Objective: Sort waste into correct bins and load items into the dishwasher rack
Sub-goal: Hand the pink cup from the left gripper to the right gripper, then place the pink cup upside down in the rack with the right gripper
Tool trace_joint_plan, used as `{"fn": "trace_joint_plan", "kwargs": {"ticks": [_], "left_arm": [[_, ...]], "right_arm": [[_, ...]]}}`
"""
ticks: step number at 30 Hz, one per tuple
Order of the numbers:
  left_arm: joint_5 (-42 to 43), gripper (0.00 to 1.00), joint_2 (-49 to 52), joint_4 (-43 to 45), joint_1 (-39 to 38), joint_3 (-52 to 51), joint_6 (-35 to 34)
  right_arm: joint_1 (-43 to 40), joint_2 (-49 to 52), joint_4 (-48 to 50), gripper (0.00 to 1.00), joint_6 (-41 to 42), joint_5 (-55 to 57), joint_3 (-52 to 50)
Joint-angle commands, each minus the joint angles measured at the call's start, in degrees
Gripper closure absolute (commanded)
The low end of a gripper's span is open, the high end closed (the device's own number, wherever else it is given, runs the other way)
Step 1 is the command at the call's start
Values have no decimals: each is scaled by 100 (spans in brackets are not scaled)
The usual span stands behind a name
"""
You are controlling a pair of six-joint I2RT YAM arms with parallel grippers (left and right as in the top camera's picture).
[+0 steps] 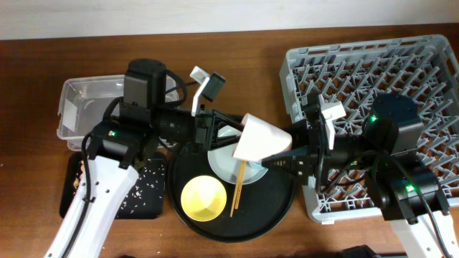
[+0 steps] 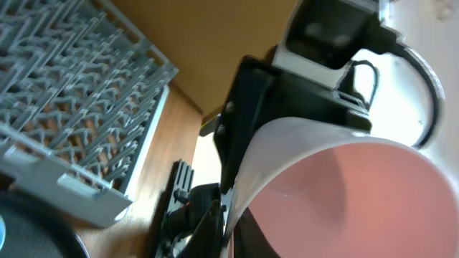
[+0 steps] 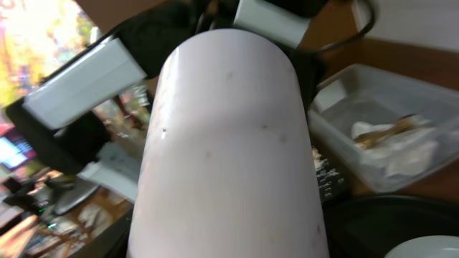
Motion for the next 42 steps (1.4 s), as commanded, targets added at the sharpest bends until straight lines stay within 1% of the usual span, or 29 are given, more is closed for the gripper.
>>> {"fn": "trace_joint_plan", "kwargs": {"ticks": [1,2,3,4,5,6,7,9,10,11,13,14,15,16,17,19,21,24,26,29,32,33,38,41,42], "left_arm": [[-1051,92,-11,-407,-48,35,7],[-1392,92,-11,-535,-48,35,7],[-1716,88,-11,-619,-48,35,7],[-1950,87,-11,-621,-33,35,4],[-2173,82,-11,-616,-33,35,4],[-2721,79,-11,-616,-33,35,4],[-3252,65,-11,-623,-33,35,2],[-4144,49,-11,-682,-33,35,2],[-4658,46,-11,-774,-33,35,2],[-5156,46,-11,-918,-33,35,2],[-5674,46,-11,-1132,-33,35,2],[-5984,46,-11,-1246,-33,35,2],[-6120,45,-11,-1309,-33,35,4],[-6245,39,-11,-1357,-33,35,4],[-6352,25,-11,-1445,-33,35,4],[-6347,1,-11,-1517,-33,35,4],[-6347,1,-11,-1517,-33,35,4],[-6347,1,-11,-1517,-33,35,4],[-6347,1,-11,-1517,-33,35,4],[-6349,1,-11,-1517,-33,35,4],[-6349,1,-11,-1517,-33,35,4],[-6349,1,-11,-1517,-33,35,4],[-6349,1,-11,-1517,-33,35,4],[-6347,1,-11,-1517,-33,35,4],[-6349,1,-11,-1517,-33,35,4]], "right_arm": [[15,11,118,51,-90,573,101],[15,11,118,51,-87,708,101],[15,11,116,51,-72,820,101],[15,11,116,51,-74,876,101],[15,11,109,51,-72,997,101],[15,11,92,52,-72,1145,101],[15,11,33,52,-70,1316,101],[15,11,-306,52,-70,1982,103],[15,11,-640,53,-70,2684,103],[15,17,-938,53,-68,3346,103],[15,66,-1543,53,-55,4688,127],[13,229,-1998,54,35,5436,302],[13,396,-2277,55,35,5783,476],[15,660,-2645,55,35,6168,763],[15,1084,-3091,55,33,6553,1239],[15,1716,-3519,56,31,7040,1974],[9,2173,-3565,55,0,7464,2433],[-2,2612,-3257,56,-17,7936,2476],[-76,2868,-3130,56,-109,7925,2476],[-422,3399,-2975,56,-142,7888,2476],[-660,3713,-2979,56,-232,7370,2472],[-667,3818,-2979,56,-337,7173,2470],[-667,4330,-3038,56,-332,7112,2470],[-664,4437,-3036,54,-332,7114,2468],[-667,4437,-3038,46,-332,7114,2468]]}}
